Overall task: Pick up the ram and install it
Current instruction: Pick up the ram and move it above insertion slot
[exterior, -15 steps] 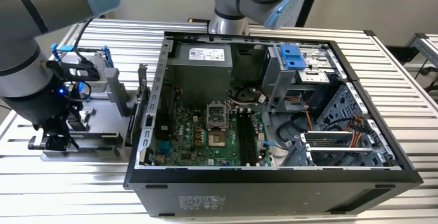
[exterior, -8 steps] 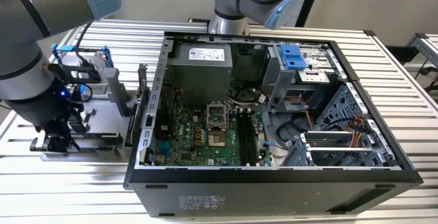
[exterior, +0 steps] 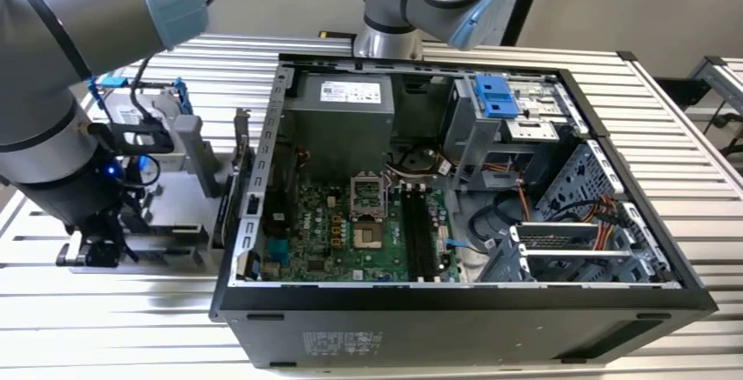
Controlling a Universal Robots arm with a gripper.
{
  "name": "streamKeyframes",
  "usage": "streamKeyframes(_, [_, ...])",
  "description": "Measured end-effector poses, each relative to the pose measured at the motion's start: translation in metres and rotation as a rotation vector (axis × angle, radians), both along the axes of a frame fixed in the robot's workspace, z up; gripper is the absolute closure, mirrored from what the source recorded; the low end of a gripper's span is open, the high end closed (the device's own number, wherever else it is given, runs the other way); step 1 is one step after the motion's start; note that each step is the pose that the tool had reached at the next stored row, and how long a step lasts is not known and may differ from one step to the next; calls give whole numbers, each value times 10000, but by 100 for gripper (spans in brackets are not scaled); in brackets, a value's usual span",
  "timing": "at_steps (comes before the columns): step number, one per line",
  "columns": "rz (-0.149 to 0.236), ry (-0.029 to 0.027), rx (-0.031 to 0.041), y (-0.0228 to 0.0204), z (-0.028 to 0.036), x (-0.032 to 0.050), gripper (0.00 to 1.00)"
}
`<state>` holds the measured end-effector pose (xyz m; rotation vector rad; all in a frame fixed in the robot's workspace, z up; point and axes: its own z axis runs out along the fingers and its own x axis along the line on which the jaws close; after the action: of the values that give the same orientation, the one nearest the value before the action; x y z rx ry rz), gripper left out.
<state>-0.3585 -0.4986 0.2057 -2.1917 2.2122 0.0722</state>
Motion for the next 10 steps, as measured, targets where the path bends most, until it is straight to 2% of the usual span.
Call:
streamKeyframes(5, [-1, -1, 1, -23, -62, 0, 0])
streamKeyframes(10, [0, 0, 0, -24, -103, 0, 0])
